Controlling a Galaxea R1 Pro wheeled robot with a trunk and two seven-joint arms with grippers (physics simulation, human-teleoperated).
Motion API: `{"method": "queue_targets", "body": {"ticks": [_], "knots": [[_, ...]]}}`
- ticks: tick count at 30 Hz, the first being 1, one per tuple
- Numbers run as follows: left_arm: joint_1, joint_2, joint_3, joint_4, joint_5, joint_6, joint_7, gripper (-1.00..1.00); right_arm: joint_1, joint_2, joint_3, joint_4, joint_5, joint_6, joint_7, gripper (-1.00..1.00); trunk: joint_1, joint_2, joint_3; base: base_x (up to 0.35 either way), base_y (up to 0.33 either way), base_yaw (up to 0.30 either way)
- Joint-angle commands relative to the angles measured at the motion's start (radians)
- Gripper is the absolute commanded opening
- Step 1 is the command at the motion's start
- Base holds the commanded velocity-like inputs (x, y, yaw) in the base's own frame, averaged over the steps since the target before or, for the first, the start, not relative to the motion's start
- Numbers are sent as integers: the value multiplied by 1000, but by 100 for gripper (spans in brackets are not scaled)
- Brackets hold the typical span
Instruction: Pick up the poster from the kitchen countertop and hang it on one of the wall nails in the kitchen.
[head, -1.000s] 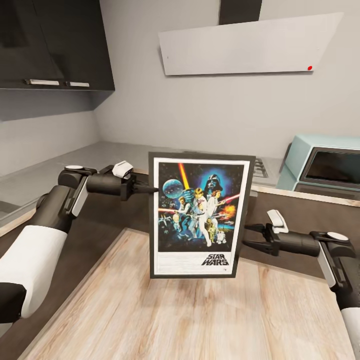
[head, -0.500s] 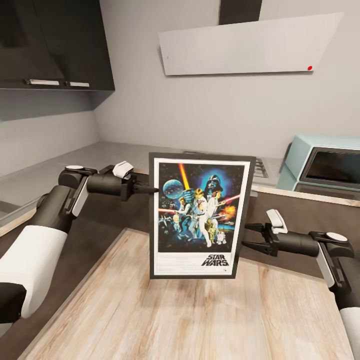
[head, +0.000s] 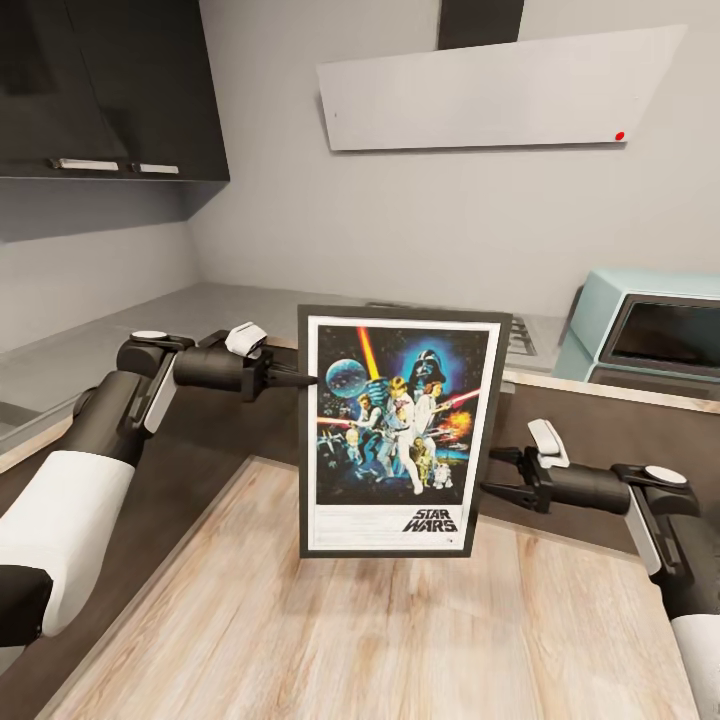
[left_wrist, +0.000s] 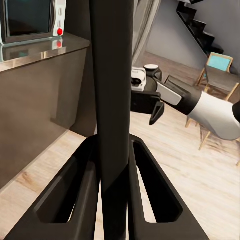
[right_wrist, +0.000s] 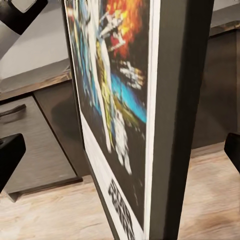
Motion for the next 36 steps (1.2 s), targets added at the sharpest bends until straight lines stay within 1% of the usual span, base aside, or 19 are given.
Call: {"method": "queue_targets", "body": {"ticks": [1, 6, 19, 20, 36], "knots": [[-1, 1, -3, 0, 5, 8, -1, -100, -1, 1, 0, 0, -2, 10, 3, 100, 0, -1, -1, 0, 0, 0], [-1, 1, -3, 0, 5, 7, -1, -100, -1, 7, 0, 1, -2, 10, 3, 100, 0, -1, -1, 0, 0, 0], [-1, 1, -3, 0, 5, 7, -1, -100, -1, 9, 0, 1, -2, 10, 3, 100, 0, -1, -1, 0, 0, 0], [-1, 1, -3, -1, 5, 7, -1, -100, -1, 9, 0, 1, -2, 10, 3, -100, 0, -1, -1, 0, 0, 0], [-1, 3, -2, 3, 5, 7, -1, -100, -1, 9, 0, 0, -2, 10, 3, -100, 0, -1, -1, 0, 0, 0]]}}
